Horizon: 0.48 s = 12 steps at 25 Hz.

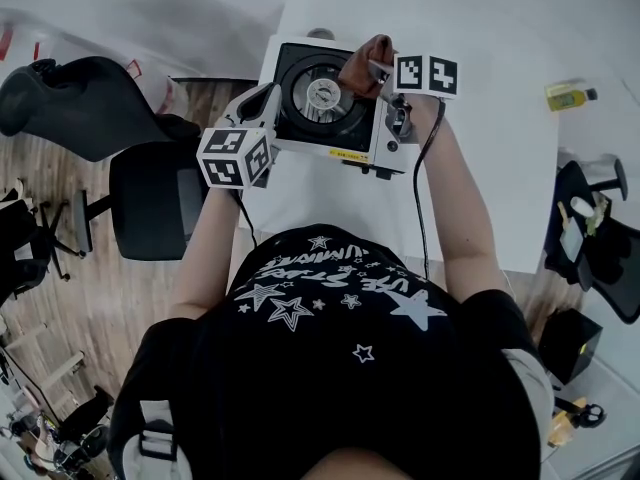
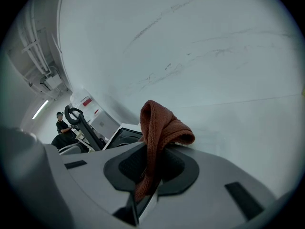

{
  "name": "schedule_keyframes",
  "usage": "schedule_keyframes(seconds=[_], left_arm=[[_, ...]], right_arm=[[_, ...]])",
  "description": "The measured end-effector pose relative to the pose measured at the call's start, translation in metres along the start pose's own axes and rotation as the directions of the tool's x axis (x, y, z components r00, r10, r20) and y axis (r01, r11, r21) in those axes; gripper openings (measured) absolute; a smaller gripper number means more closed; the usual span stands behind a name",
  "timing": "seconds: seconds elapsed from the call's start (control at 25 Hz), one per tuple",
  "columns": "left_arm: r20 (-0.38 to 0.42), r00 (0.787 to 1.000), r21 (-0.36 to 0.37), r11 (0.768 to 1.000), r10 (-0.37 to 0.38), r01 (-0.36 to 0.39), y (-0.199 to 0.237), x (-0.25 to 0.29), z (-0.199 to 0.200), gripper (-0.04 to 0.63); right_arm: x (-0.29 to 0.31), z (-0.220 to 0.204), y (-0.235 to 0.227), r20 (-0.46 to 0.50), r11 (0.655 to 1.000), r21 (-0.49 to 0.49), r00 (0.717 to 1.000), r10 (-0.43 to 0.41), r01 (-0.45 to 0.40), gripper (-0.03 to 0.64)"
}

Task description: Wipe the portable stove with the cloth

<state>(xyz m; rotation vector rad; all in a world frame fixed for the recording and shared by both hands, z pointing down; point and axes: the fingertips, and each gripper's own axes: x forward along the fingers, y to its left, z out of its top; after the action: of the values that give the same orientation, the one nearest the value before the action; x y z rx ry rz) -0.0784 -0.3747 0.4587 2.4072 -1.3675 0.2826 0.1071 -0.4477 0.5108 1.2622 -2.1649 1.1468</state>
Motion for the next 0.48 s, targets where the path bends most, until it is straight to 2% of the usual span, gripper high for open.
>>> schedule_keyframes(seconds=[0.28,0.48], left_arm=[[0.0,1.0,0.002,1.0,-0.012,0.012,-0.007,0.001,-0.001,0.009],[-0.001,1.0,0.001,1.0,-0.019,0.019,-0.009,0.002,-0.002,0.009]], right_arm=[[-0.013,-0.005,-0.019,0.005,0.999,0.002,0.999,-0.04,0.04,0.055],[-0.021,-0.008,-0.028,0.018,0.999,0.046,1.0,-0.023,0.022,0.055]])
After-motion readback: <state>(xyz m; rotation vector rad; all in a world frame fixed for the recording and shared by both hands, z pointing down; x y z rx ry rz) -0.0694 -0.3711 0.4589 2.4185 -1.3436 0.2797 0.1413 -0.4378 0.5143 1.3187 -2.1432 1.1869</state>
